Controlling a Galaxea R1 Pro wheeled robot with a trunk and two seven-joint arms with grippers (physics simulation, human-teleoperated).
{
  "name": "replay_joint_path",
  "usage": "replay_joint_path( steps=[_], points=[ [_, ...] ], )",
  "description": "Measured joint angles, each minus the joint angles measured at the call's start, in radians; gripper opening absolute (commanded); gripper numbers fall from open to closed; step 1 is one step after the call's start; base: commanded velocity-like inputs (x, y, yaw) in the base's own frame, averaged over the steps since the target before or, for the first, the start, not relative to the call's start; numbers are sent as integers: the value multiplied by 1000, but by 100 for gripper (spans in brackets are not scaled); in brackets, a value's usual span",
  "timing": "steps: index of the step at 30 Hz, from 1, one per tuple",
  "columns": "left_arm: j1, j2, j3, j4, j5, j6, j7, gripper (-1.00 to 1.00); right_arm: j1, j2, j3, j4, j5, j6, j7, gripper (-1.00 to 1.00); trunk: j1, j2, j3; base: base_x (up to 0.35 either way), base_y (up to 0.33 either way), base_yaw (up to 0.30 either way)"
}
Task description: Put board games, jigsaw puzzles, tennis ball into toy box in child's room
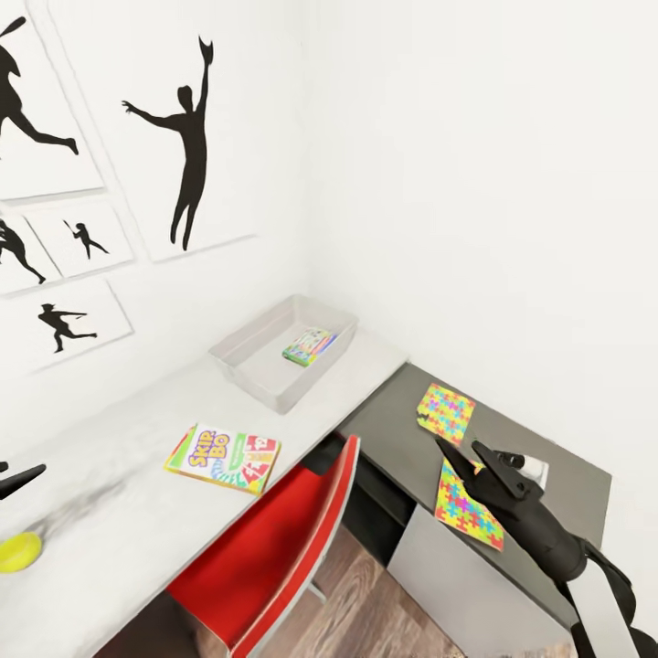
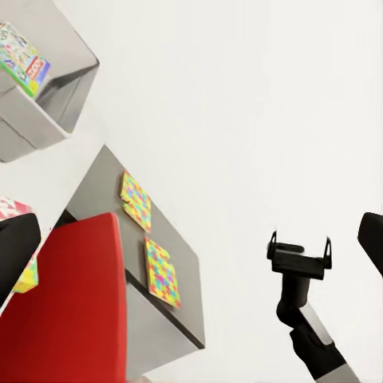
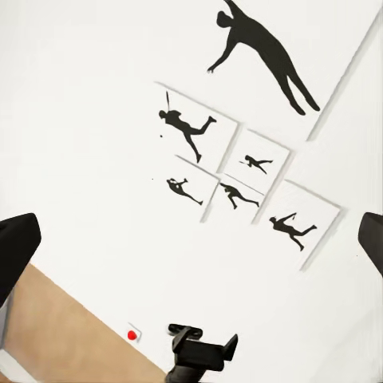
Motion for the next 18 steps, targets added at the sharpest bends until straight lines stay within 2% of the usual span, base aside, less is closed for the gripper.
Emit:
replay_joint_path(
  steps=[4,13,18],
  points=[
    [0,-2,0,-1,0,-1,0,100,4,-5,16,0,23,-37,10,100,0,0,6,-86,0,-181],
    [0,-3,-1,-1,0,-3,0,100,5,-1,25,1,31,-53,7,100,0,0,19,-14,0,-176],
    [0,-3,-1,0,1,-3,0,100,5,0,28,1,44,-55,4,100,0,0,23,-1,0,-56]
  ],
)
